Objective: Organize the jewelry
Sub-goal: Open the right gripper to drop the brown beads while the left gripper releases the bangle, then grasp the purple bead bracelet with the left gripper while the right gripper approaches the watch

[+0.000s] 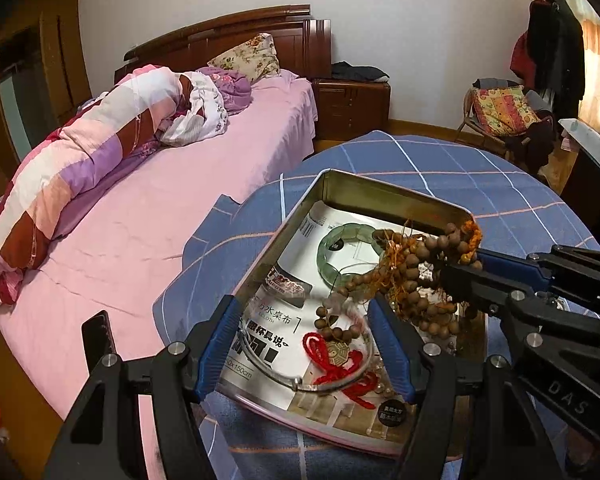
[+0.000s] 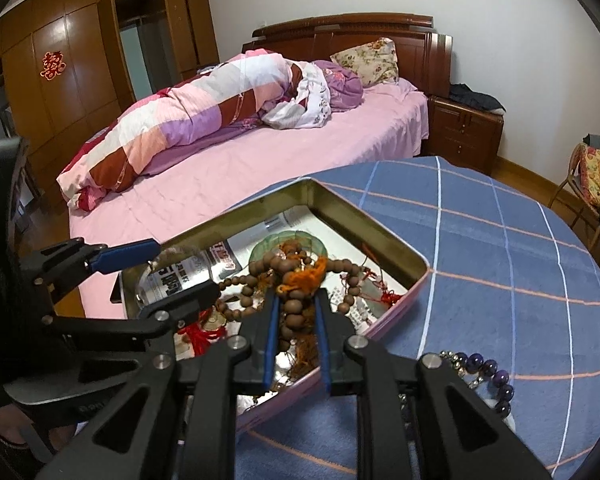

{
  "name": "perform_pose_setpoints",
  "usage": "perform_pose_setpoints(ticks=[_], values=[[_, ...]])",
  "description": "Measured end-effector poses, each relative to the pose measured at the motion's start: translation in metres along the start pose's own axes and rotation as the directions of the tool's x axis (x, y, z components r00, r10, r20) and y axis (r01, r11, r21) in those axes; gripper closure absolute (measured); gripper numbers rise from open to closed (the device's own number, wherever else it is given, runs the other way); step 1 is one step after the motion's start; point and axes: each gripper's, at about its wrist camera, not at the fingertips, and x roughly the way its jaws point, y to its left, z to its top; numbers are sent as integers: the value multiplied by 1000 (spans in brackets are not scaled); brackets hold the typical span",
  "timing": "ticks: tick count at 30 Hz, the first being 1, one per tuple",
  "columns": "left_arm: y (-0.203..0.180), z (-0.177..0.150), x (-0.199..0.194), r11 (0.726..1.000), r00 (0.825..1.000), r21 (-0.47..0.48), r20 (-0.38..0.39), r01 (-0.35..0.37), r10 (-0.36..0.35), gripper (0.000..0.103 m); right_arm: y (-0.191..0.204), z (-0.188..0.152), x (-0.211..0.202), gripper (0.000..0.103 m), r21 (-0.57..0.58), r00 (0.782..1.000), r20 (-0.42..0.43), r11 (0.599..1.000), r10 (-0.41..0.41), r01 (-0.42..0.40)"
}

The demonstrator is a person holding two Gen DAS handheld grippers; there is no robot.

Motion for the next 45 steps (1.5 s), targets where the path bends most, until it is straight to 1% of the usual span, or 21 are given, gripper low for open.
perform_pose_setpoints(ticks=[1, 2, 3, 5, 6, 7, 8, 10, 14, 20, 22, 24, 28, 29, 32, 34, 38, 41, 45], values=[[0, 1, -1, 1000, 1000, -1, 2, -1, 1, 36, -2, -1, 0, 77, 8, 1000, 0, 1000, 1, -1], [0, 1, -2, 1000, 1000, -5, 3, -4, 4, 36, -3, -1, 0, 69, 17, 1000, -2, 1000, 7, -6], [1, 2, -3, 1000, 1000, -9, 3, -2, 2, 35, -5, -2, 0, 67, 24, 1000, -2, 1000, 6, -6], [1, 2, -4, 1000, 1000, -16, 4, 3, -3, 35, -7, -3, -2, 57, 32, 1000, 2, 999, 4, -4], [2, 2, -4, 1000, 1000, -19, 4, 1, -1, 35, -8, -3, -3, 54, 38, 1000, 3, 999, 6, -6], [2, 3, -4, 1000, 1000, -20, 2, -3, 3, 34, -9, -3, -5, 49, 47, 1000, 9, 999, 10, -10], [2, 3, -4, 1000, 1000, -22, 0, -6, 6, 34, -10, -3, -7, 47, 51, 1000, 14, 999, 10, -11], [3, 3, -5, 1000, 1000, -24, 4, -5, 5, 33, -11, -3, -12, 47, 59, 1000, 24, 998, 12, -13], [3, 4, -6, 1000, 1000, -27, 11, -10, 10, 31, -15, -3, -21, 39, 72, 999, 42, 997, 6, -9], [3, 4, -7, 999, 1000, -33, 9, -14, 14, 30, -16, -3, -22, 39, 68, 999, 38, 998, 6, -8], [4, 5, -9, 999, 1000, -41, 12, -16, 17, 25, -18, -5, -27, 38, 65, 999, 41, 998, 6, -9], [5, 5, -10, 999, 1000, -50, 20, -17, 18, 22, -24, -9, -34, 35, 61, 999, 46, 998, -7, 4], [2, 4, -10, 999, 1000, -54, 17, -11, 12, 21, -53, -21, -55, 32, 86, 997, 49, 995, -63, 58], [1, 4, -11, 999, 1000, -53, 17, -11, 12, 21, -62, -25, -61, 31, 100, 995, 47, 992, -85, 80], [-6, 4, -13, 999, 1000, -47, 16, -9, 10, 21, -90, -41, -77, 30, 140, 988, 36, 980, -151, 145], [-12, 3, -15, 999, 1000, -41, 20, -6, 6, 21, -108, -53, -87, 30, 175, 982, 19, 968, -188, 182], [-28, 2, -21, 1000, 999, -24, 30, 12, -11, 21, -132, -75, -98, 30, 233, 974, -12, 946, -228, 224], [-45, -1, -26, 999, 999, -5, 36, 35, -34, 20, -140, -85, -100, 30, 253, 971, -34, 938, -235, 236], [-71, -6, -33, 997, 997, 21, 42, 68, -69, 20, -139, -92, -104, 30, 255, 974, -30, 941, -224, 224]])
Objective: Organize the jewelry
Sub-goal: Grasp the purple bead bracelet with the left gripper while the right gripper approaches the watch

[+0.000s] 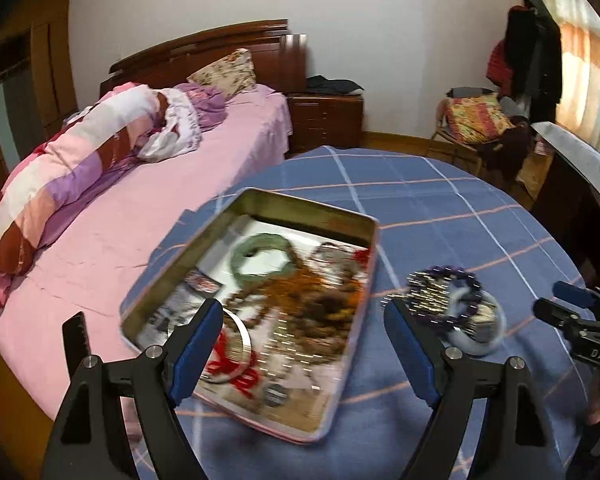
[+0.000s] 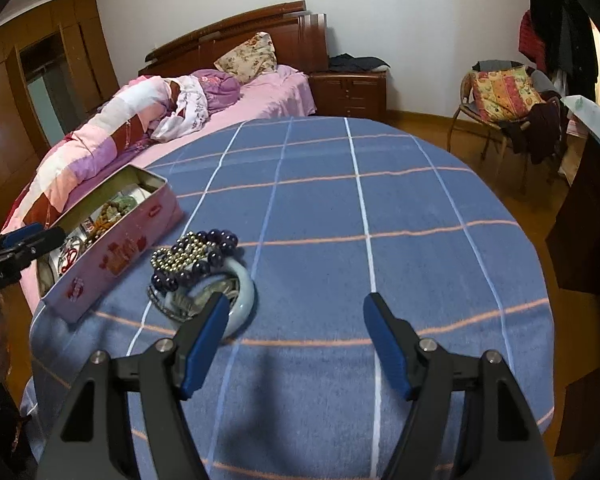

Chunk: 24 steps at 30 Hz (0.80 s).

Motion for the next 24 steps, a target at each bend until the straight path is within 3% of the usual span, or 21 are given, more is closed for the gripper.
perform_pose_setpoints(ticks=[6, 13, 20, 24], values=[[-34, -2, 2, 997, 999, 68, -5, 38, -38, 20, 6, -3, 2, 30, -25, 1000, 12, 1000, 17, -17], [-68, -8, 16, 983, 1000, 181, -10, 31, -30, 20, -3, -8, 2, 30, 6, 999, 18, 999, 32, -33], [-89, 7, 20, 979, 998, 193, -2, 65, -66, 20, -10, -9, 1, 30, 26, 999, 30, 999, 43, -44], [-113, 9, 31, 965, 996, 247, -29, 89, -84, 20, -21, -8, -2, 30, 60, 999, 47, 998, 19, -22]])
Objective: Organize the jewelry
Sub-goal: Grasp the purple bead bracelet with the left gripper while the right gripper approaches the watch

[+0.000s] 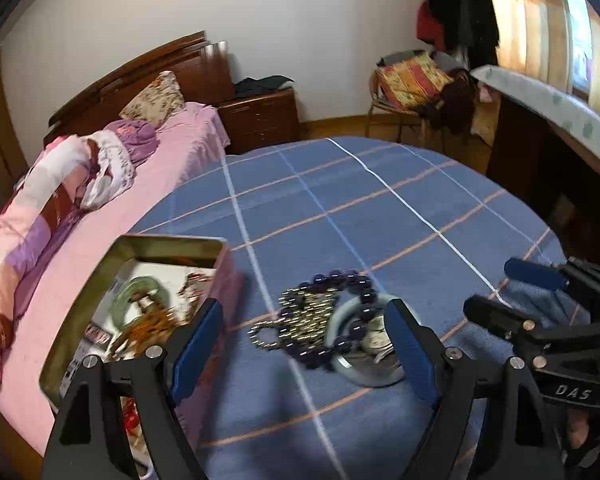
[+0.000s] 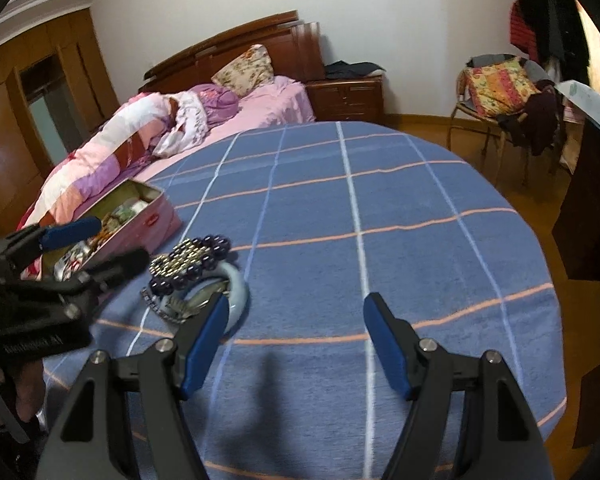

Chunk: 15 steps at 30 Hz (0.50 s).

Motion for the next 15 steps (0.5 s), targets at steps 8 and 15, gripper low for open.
perform_pose_setpoints(ticks=[8, 15], values=[[-22, 1, 35, 998, 997, 57, -83, 0, 5, 36, -5, 0, 2, 30, 18, 1000, -9, 1000, -4, 4], [-18, -3, 34, 997, 993, 40, -101, 66, -62, 90, -9, -1, 3, 30, 32, 1000, -11, 999, 2, -2]])
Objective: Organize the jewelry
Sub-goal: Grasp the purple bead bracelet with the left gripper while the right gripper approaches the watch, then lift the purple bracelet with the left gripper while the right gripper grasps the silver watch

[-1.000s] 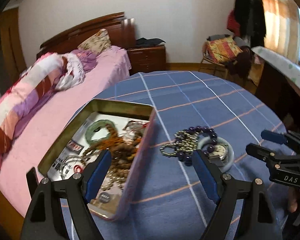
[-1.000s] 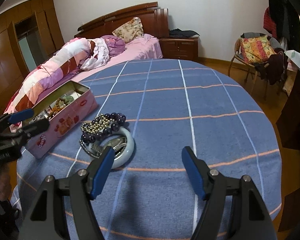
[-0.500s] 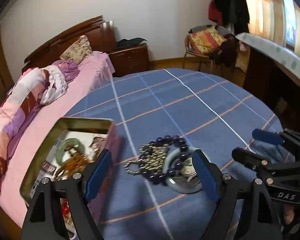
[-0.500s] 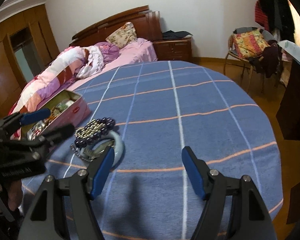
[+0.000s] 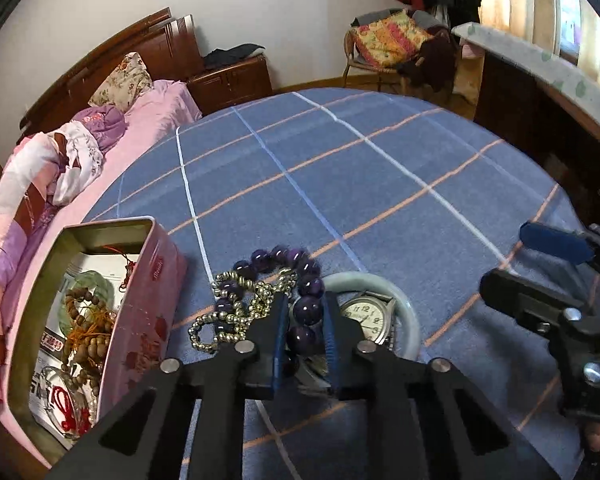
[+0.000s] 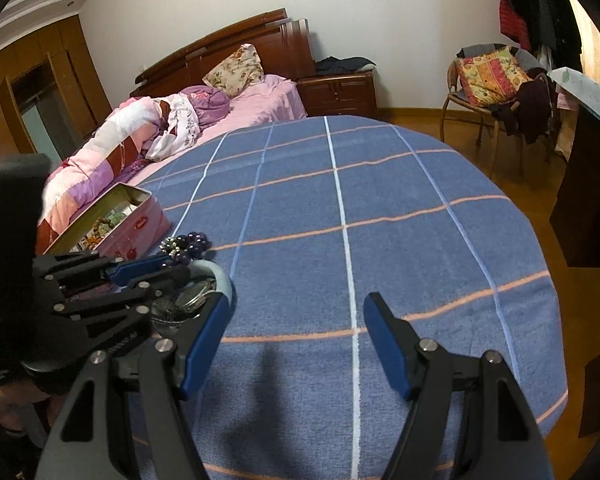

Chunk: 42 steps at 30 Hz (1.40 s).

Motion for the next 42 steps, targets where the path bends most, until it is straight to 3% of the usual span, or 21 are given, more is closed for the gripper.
perform_pose_setpoints(ticks=[6, 12, 16, 22, 28, 36, 37, 40, 42], values=[[13, 6, -55, 999, 990, -36, 141, 15, -10, 90, 4, -1, -1, 30, -19, 1000, 7, 1000, -12, 12], [36, 14, -94, 995, 974, -99, 227, 12, 10, 90, 13, -2, 0, 30, -52, 1000, 2, 999, -1, 1], [43, 17, -109, 994, 961, -111, 273, -8, 38, 90, 22, -2, 2, 44, -82, 999, -16, 996, 34, -35], [52, 17, -124, 992, 950, -125, 310, 3, 36, 90, 42, -2, 2, 47, -140, 997, -27, 987, 78, -81], [58, 13, -131, 990, 950, -141, 311, 16, 29, 90, 70, -6, 3, 47, -224, 989, -54, 963, 140, -149], [66, 9, -128, 986, 958, -163, 285, 24, 24, 90, 102, -6, 24, 47, -328, 986, -115, 933, 120, -152], [69, 8, -126, 985, 961, -169, 277, 30, 18, 90, 105, -6, 27, 49, -337, 985, -125, 929, 116, -152], [72, 5, -124, 983, 964, -178, 266, 34, 15, 90, 106, -6, 35, 91, -350, 986, -142, 927, 90, -135], [74, 4, -123, 983, 964, -180, 266, 33, 17, 90, 102, -4, 30, 95, -328, 985, -132, 933, 108, -146]])
